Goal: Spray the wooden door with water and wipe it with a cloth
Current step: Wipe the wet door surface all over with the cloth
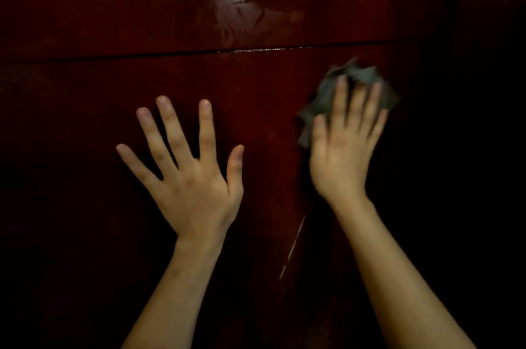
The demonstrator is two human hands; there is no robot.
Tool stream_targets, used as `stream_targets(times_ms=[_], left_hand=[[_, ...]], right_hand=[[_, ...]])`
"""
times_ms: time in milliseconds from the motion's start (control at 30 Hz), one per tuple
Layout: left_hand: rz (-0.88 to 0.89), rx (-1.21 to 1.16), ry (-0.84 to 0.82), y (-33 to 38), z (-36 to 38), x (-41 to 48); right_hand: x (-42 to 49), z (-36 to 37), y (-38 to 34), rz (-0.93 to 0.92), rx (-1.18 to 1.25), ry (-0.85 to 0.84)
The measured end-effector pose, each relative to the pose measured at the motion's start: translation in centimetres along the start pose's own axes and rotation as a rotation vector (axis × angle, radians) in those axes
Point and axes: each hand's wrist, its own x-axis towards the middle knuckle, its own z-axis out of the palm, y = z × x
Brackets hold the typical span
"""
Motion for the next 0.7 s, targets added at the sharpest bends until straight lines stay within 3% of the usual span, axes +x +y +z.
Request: stream_targets(times_ms=[100, 167, 367, 500, 700], left_hand=[[-0.011, 0.033, -0.011, 0.1, 0.1, 0.0], [-0.025, 0.040, -0.008, 0.3, 0.1, 0.1], [-0.065, 0.067, 0.007, 0.8, 0.1, 0.2], [-0.067, 0.065, 0.027, 1.0, 0.1, 0.4], [-0.047, 0.044, 0.081, 1.1, 0.2, 0.3]], right_hand=[[-4.9, 0.5, -0.6, -0.372, -0.004, -0.132], [-5.5, 0.8, 1.4, -0.422, -0.010, -0.132], [-6.0, 1.4, 7.9, 0.162, 0.120, -0.060], [-9.1, 2.8, 4.4, 0.238, 0.102, -0.036], [-21.8, 4.1, -4.3, -0.298, 0.099, -0.294]])
